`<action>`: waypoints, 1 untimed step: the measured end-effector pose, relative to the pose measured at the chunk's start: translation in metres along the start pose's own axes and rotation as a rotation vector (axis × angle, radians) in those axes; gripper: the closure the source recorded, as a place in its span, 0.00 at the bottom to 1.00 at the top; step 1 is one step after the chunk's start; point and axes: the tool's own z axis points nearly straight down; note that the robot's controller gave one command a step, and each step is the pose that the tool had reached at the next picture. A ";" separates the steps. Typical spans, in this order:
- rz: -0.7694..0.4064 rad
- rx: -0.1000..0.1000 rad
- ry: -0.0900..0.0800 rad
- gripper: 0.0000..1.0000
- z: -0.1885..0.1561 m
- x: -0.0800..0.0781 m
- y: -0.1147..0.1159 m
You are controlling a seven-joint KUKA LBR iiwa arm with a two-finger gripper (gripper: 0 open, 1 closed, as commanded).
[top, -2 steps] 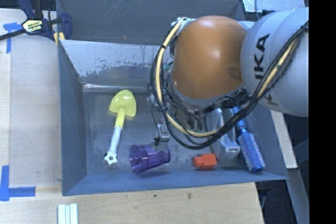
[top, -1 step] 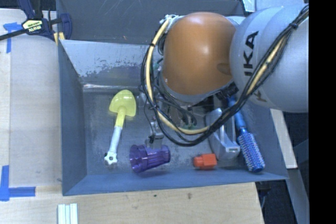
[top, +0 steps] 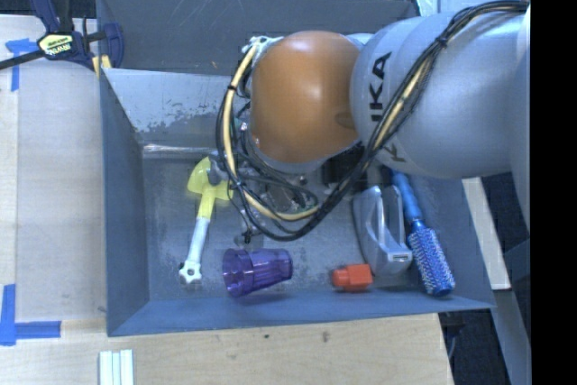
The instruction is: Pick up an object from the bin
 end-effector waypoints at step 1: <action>-0.150 0.000 0.004 0.00 0.049 0.014 -0.001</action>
Offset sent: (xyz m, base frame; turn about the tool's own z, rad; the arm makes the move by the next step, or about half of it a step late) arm 0.0243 0.0015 -0.1143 -0.2588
